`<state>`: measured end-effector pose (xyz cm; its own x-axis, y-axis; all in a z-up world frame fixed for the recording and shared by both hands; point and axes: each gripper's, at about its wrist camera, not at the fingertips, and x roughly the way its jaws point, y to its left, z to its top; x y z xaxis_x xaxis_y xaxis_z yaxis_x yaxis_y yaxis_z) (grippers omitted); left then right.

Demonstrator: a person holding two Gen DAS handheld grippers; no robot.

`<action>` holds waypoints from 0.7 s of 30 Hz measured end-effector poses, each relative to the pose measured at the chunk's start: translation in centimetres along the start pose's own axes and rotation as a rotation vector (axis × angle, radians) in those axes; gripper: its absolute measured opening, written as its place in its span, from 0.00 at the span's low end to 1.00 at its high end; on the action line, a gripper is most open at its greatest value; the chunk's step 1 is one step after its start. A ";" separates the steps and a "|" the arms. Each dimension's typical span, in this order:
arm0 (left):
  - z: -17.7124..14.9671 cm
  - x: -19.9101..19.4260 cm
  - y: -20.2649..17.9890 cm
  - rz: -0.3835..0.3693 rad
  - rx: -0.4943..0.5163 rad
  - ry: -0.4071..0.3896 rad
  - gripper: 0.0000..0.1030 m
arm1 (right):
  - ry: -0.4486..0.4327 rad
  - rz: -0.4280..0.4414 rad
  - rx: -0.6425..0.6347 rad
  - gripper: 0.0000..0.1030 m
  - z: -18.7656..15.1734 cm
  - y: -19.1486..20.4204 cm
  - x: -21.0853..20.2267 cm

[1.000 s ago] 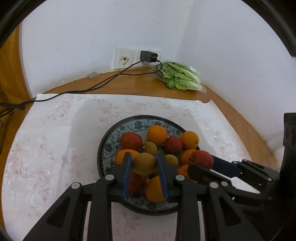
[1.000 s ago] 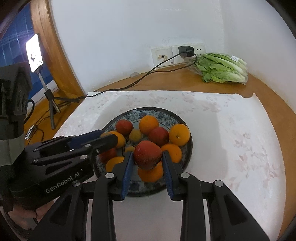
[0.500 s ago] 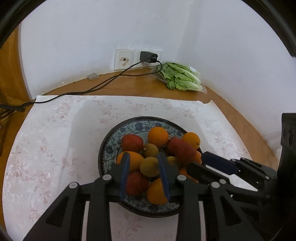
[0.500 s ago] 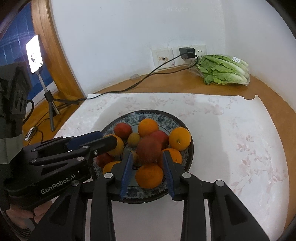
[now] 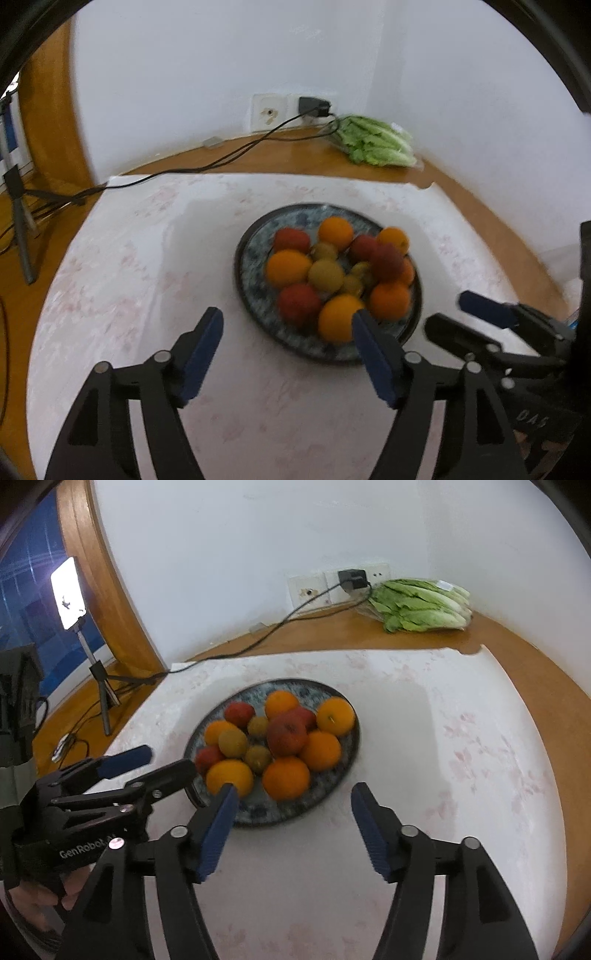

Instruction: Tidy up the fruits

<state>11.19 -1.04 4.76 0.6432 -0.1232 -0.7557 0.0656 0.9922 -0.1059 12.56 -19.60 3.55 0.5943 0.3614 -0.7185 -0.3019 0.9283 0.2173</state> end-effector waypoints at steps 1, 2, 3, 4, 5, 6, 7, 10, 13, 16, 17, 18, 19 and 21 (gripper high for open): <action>-0.3 0.0 0.0 0.007 -0.001 0.004 0.75 | 0.006 -0.007 0.002 0.66 -0.2 -0.1 0.0; -0.6 0.0 0.0 0.017 -0.004 0.011 0.75 | 0.013 -0.015 0.007 0.67 -0.6 -0.2 0.0; -0.9 0.0 0.0 0.024 -0.007 0.016 0.77 | 0.019 -0.020 0.011 0.67 -0.9 -0.3 0.0; -1.2 0.1 -0.1 0.033 -0.008 0.022 0.78 | 0.028 -0.030 0.016 0.69 -1.3 -0.3 0.1; -1.5 0.3 -0.2 0.043 -0.006 0.029 0.79 | 0.035 -0.040 0.016 0.70 -1.6 -0.3 0.2; -1.8 0.6 -0.4 0.052 -0.001 0.038 0.80 | 0.040 -0.049 0.014 0.70 -1.8 -0.3 0.4; -2.0 0.8 -0.4 0.059 0.004 0.046 0.80 | 0.047 -0.061 0.009 0.71 -2.1 -0.2 0.6; -2.6 1.4 -0.6 0.070 0.007 0.069 0.80 | 0.058 -0.087 0.008 0.72 -2.8 -0.1 1.2; -2.8 1.6 -0.5 0.080 0.010 0.066 0.84 | 0.059 -0.108 0.009 0.74 -3.2 -0.2 1.6; -2.9 1.6 -0.4 0.086 0.003 0.064 0.86 | 0.048 -0.116 0.023 0.74 -3.5 -0.5 1.7; -2.9 1.6 -0.3 0.085 -0.002 0.063 0.87 | 0.045 -0.121 0.024 0.74 -3.6 -0.6 1.8; -3.0 1.6 -0.3 0.086 -0.007 0.063 0.88 | 0.044 -0.121 0.024 0.74 -3.6 -0.6 1.8; -3.0 1.7 -0.2 0.086 -0.014 0.064 0.88 | 0.043 -0.121 0.024 0.74 -3.6 -0.6 1.8; -3.1 1.7 -0.1 0.086 -0.018 0.066 0.88 | 0.043 -0.122 0.023 0.75 -3.6 -0.6 1.8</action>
<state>9.92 -1.42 1.50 0.5940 -0.0393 -0.8035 -0.0019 0.9987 -0.0502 11.10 -19.81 -0.29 0.5925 0.2422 -0.7683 -0.2118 0.9670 0.1415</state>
